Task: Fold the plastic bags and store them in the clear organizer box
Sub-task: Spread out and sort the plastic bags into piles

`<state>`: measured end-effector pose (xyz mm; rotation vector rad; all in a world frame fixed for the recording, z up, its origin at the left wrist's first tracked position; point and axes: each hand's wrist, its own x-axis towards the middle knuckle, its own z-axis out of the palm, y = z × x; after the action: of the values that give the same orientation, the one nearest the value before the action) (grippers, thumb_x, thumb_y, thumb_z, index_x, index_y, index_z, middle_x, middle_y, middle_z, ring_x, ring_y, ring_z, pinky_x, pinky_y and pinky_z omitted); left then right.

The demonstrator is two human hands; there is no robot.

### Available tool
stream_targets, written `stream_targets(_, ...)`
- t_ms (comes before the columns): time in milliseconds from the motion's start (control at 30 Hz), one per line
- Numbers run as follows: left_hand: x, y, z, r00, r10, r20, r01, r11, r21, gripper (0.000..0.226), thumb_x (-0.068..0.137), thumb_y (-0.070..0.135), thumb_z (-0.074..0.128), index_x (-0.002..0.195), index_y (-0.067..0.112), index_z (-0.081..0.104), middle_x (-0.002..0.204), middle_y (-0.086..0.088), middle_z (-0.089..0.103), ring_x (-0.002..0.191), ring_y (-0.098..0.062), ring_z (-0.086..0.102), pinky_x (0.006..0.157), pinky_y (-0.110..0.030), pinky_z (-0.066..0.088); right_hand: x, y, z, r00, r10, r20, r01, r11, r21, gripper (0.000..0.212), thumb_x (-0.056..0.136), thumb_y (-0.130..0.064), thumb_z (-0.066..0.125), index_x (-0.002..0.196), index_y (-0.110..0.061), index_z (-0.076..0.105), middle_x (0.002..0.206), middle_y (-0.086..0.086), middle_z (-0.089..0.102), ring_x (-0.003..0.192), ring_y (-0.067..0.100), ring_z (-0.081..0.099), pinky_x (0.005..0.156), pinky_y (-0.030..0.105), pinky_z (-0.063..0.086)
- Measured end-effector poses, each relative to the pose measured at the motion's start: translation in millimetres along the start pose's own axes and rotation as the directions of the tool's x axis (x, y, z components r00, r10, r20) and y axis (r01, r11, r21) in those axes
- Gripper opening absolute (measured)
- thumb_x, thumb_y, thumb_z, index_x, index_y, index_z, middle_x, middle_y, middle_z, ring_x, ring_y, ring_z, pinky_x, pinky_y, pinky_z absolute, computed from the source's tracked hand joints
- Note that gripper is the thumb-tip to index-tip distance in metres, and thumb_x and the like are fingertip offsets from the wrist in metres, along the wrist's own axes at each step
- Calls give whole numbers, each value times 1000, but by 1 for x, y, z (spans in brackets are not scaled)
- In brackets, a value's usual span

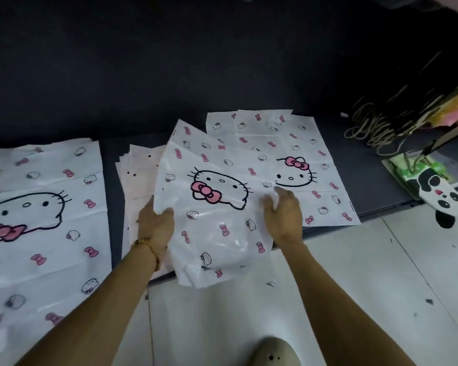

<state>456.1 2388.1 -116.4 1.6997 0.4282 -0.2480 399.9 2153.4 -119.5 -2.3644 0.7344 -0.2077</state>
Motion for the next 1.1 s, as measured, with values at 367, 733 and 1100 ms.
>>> stream_targets(367, 18, -25, -43, 991, -63, -122, 45, 988, -148, 31, 92, 4, 47, 116, 17, 61, 93, 2, 64, 77, -14, 59, 67, -27, 49, 26, 42, 13, 998, -63, 13, 62, 903, -426, 28, 99, -35, 43, 119, -24, 60, 131, 4, 49, 123, 29, 39, 94, 49, 36)
stream_targets(733, 5, -12, -34, 995, -100, 3, 100, 988, -122, 25, 98, 18, 44, 119, 13, 58, 95, -4, 65, 84, -24, 62, 79, -40, 53, 6, -50, -41, 983, -121, -137, 154, 953, 261, 40, 104, -25, 35, 64, -20, 32, 59, -6, 33, 55, 11, 31, 54, 26, 30)
stream_targets(1100, 3, 0, -46, 916, -333, 222, 364, 925, -113, 32, 78, 19, 74, 106, 6, 66, 106, -15, 69, 90, -33, 66, 79, -41, 55, -81, -72, 24, 559, -336, 758, 304, 934, 190, 36, 98, -34, 51, 65, -18, 47, 61, -8, 41, 56, 3, 38, 57, 22, 33)
